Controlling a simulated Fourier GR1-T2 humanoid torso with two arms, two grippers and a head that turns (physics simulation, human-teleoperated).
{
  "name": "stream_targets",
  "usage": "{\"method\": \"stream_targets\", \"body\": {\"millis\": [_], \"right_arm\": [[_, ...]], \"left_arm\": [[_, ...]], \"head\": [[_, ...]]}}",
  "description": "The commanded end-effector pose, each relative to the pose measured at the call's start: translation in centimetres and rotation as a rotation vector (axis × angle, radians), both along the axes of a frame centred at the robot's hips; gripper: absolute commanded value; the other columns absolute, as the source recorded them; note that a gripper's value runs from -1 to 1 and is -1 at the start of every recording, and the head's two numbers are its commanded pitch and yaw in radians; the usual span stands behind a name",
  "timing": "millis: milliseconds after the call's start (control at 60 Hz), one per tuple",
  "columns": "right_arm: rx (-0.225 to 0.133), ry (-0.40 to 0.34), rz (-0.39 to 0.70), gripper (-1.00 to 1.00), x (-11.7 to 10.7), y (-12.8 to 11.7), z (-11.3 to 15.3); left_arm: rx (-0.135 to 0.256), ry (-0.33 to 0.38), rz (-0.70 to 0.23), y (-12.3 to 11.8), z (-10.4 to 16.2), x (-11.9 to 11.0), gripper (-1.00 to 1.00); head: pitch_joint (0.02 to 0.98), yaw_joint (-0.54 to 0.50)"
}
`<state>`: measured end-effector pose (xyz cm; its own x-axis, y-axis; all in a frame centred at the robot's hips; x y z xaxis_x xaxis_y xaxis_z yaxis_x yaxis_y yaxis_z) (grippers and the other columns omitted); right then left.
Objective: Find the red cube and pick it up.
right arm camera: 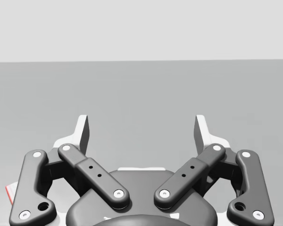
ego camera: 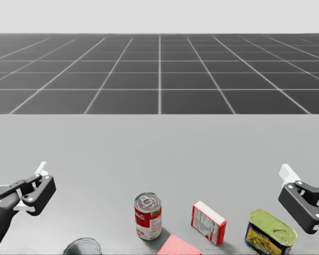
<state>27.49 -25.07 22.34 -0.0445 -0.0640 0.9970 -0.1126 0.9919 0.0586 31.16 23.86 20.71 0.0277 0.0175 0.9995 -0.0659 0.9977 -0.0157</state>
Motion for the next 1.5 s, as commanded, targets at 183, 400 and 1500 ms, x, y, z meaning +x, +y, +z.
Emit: {"method": "stream_targets", "body": {"millis": [183, 400, 1500], "right_arm": [[0.003, 0.015, 0.003, -1.00, 0.1, -0.2, -0.1], [0.005, 0.016, -0.001, -1.00, 0.1, -0.3, -0.1], [0.026, 0.140, 0.429, -1.00, -9.1, 7.2, -1.5]], "left_arm": [[0.008, 0.002, 0.001, -0.1, 0.0, 0.0, -1.00], [0.005, 0.000, 0.001, -0.1, 0.0, 0.0, -1.00], [0.044, 0.000, -0.014, -1.3, -0.9, 0.1, -1.00]], "head": [[0.716, -0.02], [0.826, -0.04], [0.884, -0.06]]}}
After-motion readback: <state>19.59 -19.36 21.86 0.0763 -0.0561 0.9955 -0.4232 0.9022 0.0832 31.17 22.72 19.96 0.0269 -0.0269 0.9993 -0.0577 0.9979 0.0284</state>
